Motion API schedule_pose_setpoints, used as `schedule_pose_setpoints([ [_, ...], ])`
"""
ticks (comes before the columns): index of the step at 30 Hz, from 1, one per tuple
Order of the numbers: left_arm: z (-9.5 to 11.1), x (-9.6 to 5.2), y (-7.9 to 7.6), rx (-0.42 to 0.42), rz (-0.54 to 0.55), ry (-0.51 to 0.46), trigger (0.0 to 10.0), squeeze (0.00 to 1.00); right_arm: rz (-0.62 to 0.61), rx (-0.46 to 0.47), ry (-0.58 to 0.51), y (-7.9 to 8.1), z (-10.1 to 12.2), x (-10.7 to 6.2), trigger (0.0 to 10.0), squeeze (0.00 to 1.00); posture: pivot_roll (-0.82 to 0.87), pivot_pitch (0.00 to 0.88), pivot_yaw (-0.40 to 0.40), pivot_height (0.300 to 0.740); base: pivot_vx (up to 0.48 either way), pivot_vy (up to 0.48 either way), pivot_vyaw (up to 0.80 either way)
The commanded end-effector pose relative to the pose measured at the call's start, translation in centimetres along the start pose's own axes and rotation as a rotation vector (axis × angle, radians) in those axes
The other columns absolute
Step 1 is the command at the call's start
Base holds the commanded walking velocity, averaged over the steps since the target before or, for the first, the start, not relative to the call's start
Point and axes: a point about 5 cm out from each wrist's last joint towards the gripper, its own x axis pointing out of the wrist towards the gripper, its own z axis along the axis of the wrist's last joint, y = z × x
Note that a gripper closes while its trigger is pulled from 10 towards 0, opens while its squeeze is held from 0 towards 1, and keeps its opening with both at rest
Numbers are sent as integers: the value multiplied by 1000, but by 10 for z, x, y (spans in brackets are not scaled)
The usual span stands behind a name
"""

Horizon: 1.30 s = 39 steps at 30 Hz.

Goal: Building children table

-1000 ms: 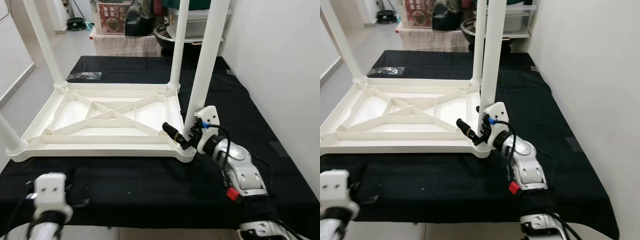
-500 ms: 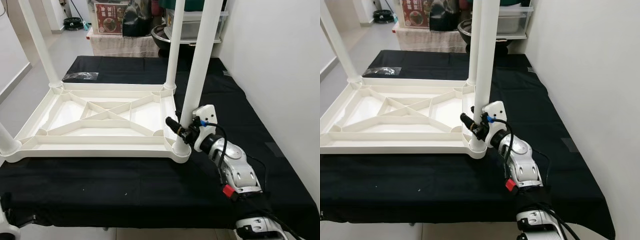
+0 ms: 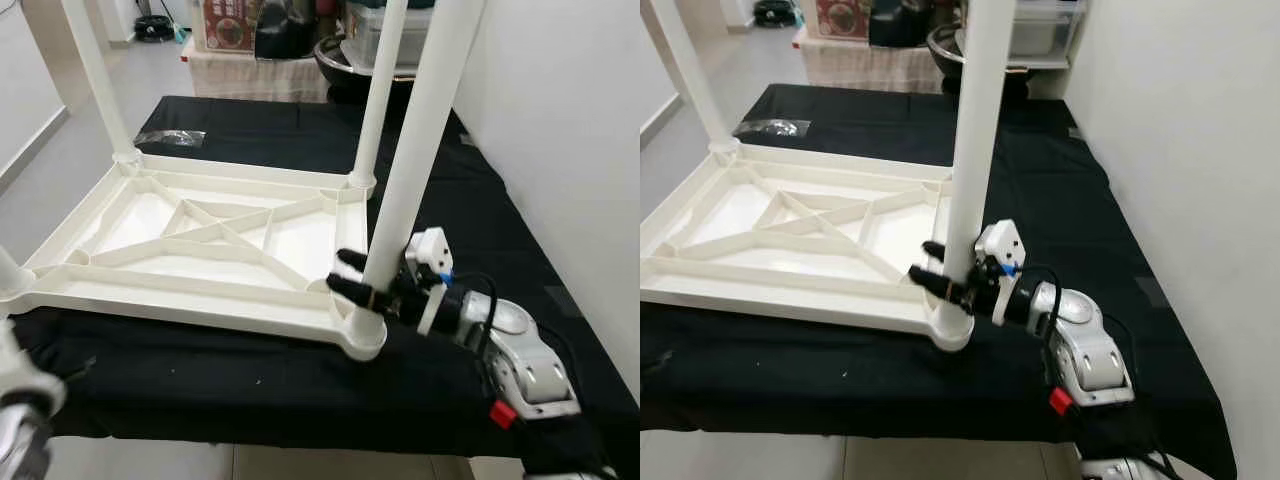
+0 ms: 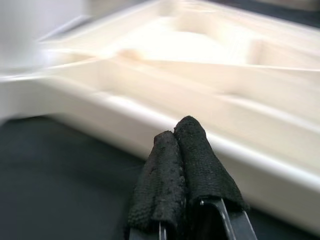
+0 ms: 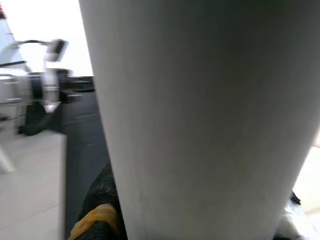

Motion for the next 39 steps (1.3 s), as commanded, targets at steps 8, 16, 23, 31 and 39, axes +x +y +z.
schedule_pose_setpoints([
  [8,-7,17,7,-40,-28,159,10000,0,185,-4,67,25,11,-13,0,0,28,147,-54,740,0,0,0],
  [16,-1,13,5,-70,53,126,10000,0,128,-17,88,19,12,-17,0,0,28,154,-51,740,0,0,0],
  [23,31,-13,4,-16,260,-99,10000,0,121,-1,111,19,8,-15,0,0,44,167,-58,740,0,0,0],
  [31,35,-27,-14,31,267,-140,10000,0,131,8,114,21,7,-12,0,0,54,174,-55,740,0,0,0],
  [39,6,-30,19,-43,468,-1,10000,0,127,3,120,21,8,-12,0,0,37,177,-56,740,0,0,0],
])
